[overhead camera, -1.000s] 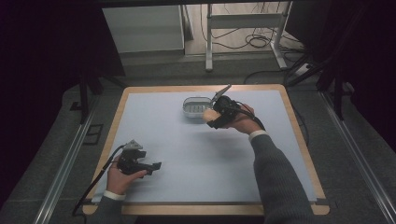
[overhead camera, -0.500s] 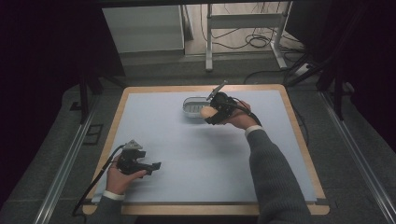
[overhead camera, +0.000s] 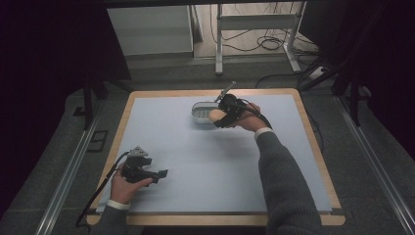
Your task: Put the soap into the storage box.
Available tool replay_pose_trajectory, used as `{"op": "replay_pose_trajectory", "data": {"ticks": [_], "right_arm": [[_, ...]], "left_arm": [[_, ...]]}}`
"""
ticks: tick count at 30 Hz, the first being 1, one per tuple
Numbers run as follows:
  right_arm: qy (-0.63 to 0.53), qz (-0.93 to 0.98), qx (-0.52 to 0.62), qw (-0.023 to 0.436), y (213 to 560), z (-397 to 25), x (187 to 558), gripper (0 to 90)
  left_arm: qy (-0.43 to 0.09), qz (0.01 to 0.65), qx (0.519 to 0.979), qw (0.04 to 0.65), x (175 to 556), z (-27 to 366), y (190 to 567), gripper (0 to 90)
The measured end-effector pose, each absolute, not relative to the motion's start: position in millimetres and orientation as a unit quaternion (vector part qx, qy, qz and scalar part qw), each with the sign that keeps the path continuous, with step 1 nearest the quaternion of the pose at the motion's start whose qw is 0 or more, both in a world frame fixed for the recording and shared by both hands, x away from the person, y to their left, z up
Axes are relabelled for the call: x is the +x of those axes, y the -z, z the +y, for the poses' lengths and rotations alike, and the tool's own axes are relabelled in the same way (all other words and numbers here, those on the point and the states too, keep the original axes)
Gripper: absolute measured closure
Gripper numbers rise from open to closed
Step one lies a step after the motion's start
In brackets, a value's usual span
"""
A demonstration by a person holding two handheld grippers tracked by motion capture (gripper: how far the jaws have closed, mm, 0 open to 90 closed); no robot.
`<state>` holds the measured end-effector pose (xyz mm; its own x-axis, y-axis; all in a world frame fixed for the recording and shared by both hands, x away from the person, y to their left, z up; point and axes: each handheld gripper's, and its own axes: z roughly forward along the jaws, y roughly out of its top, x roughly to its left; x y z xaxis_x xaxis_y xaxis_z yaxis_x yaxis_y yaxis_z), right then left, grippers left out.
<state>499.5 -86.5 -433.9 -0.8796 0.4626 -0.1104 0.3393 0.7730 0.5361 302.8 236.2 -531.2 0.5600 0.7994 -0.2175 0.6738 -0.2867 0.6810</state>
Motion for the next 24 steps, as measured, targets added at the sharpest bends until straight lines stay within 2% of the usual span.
{"op": "replay_pose_trajectory", "data": {"ticks": [24], "right_arm": [[-0.262,0.936,0.203,0.120,432,-70,521,32.3]], "left_arm": [[-0.091,0.465,0.793,0.382,303,239,530,11.1]]}}
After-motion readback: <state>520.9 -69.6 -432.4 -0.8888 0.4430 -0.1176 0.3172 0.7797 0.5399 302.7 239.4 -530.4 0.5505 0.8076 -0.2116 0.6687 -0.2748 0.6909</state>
